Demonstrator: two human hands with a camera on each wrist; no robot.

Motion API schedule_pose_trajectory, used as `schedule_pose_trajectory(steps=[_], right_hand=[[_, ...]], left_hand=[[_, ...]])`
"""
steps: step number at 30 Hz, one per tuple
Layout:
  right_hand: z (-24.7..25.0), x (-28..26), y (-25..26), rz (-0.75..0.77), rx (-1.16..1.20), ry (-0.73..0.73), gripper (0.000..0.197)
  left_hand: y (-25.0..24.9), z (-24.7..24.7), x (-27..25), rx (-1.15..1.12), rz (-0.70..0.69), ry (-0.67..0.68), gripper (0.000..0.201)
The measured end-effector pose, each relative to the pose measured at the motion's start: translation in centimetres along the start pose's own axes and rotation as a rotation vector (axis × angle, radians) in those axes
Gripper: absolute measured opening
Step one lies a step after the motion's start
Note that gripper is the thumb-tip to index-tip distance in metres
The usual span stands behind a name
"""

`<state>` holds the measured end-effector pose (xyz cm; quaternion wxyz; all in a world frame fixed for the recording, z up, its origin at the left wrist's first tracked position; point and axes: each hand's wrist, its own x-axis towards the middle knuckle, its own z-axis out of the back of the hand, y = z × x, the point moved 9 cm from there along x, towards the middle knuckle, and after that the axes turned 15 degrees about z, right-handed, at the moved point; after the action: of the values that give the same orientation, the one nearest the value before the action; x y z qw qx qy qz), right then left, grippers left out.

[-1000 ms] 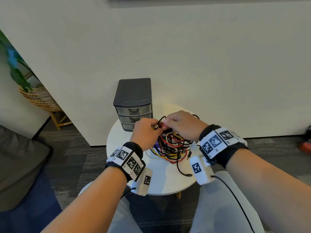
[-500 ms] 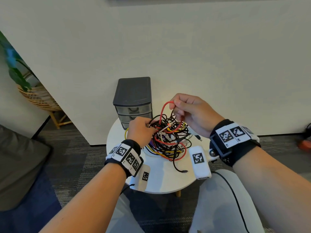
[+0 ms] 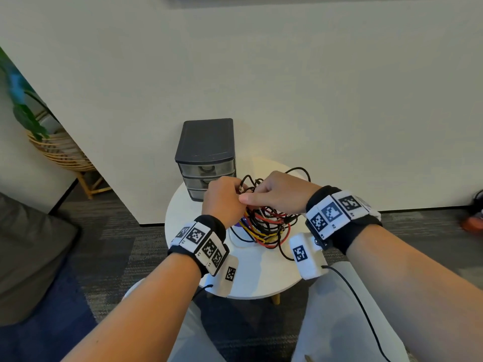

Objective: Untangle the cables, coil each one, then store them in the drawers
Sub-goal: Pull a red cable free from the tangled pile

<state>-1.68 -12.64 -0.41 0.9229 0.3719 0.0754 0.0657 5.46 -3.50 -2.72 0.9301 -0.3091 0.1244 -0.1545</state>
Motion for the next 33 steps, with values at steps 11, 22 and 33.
schedule_pose_trajectory(steps=[11, 22, 33], right_hand=[[2.4, -2.0, -0.4, 0.109, 0.220, 0.035, 0.025], [3.6, -3.5, -1.2, 0.109, 0.518, -0.065, 0.026], [5.1, -2.3, -3.4, -0.029, -0.153, -0.364, 0.016]], left_hand=[[1.5, 1.1, 0.4, -0.088, 0.064, -0.056, 0.016], [1.9, 1.2, 1.1, -0.065, 0.057, -0.075, 0.019], [2.3, -0.3, 0.2, -0.115, -0.030, -0.060, 0.007]])
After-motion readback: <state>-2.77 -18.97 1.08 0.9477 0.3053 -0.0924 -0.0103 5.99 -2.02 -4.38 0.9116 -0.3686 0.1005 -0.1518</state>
